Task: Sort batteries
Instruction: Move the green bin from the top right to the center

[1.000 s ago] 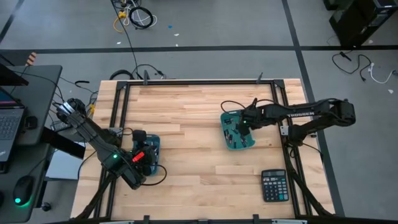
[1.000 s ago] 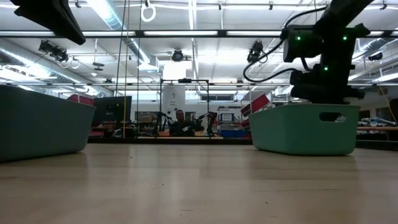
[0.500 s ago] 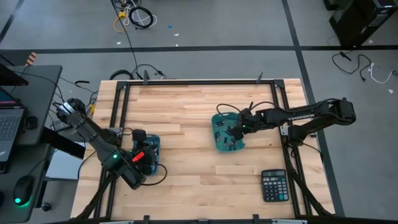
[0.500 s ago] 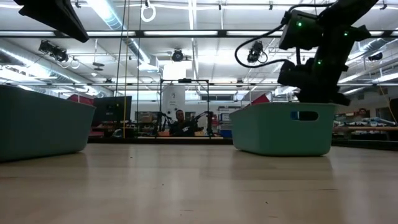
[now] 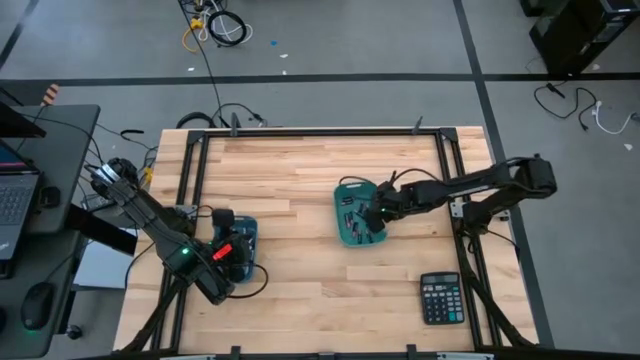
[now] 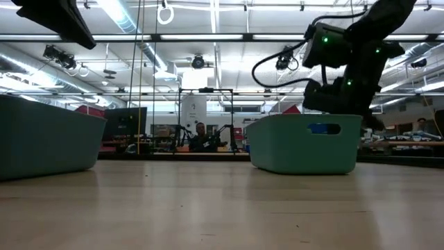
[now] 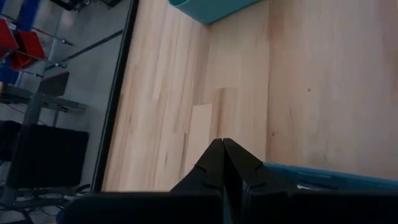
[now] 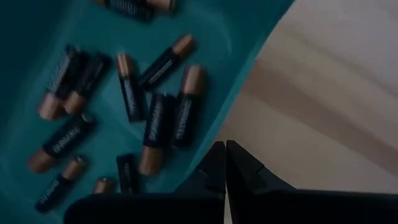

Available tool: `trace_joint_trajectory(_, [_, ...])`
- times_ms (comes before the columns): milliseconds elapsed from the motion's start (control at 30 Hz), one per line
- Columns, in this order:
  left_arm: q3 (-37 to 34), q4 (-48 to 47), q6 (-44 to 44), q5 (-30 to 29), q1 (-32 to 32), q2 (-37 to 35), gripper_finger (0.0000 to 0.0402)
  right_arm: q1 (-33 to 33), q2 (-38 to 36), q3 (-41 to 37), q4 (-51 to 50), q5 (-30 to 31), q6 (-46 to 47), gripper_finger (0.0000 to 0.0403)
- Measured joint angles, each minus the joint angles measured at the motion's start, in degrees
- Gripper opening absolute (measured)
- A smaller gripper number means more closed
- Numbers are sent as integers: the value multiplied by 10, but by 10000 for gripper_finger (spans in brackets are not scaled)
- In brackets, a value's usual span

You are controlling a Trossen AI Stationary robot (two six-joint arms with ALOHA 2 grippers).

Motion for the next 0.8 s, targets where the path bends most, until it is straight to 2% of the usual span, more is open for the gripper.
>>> trace_joint_trajectory(400, [0,0,-10,35,-1,0,0,4,76,0,160,-11,-32,0])
trace_joint_trajectory(567, [0,-1,-17,35,-1,0,0,7,71,1,156,-18,-48,0])
trace_joint_trajectory(633, [0,0,-17,23,-1,0,0,8,60,1,135,14,-47,0])
trace_joint_trajectory(700, [0,6,-16,-15,-2,0,0,0,52,1,114,42,-45,0])
trace_joint_trajectory(800, [0,16,-2,-54,-2,0,0,-30,36,1,108,60,-50,0])
